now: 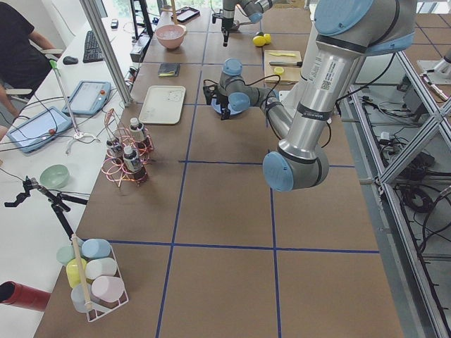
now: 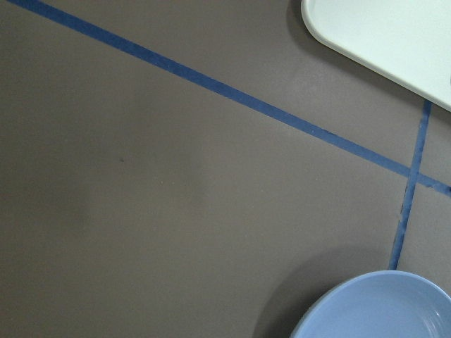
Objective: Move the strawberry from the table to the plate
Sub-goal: 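Carry the strawberry over the plate with the right gripper while the left arm withdraws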
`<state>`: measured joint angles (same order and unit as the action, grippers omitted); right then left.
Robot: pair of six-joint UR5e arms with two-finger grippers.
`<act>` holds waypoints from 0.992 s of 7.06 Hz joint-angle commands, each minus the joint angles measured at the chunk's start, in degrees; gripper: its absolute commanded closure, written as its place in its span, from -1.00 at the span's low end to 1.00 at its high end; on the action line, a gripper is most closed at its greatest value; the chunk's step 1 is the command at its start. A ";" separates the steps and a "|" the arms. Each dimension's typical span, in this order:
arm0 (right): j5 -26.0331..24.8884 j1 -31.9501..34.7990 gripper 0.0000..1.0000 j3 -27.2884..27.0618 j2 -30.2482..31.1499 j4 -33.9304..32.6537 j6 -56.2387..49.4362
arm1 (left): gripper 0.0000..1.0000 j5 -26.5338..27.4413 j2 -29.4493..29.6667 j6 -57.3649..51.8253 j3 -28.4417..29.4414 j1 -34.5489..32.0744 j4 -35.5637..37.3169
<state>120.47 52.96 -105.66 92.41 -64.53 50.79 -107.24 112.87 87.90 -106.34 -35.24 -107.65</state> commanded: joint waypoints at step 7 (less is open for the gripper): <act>-13.31 -24.29 1.00 9.10 -40.77 -16.59 27.43 | -1.00 -7.97 -18.73 -44.55 -2.65 -22.66 0.95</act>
<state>110.60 31.96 -101.35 56.74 -81.16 76.42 -113.83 95.73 47.85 -109.32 -55.76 -106.63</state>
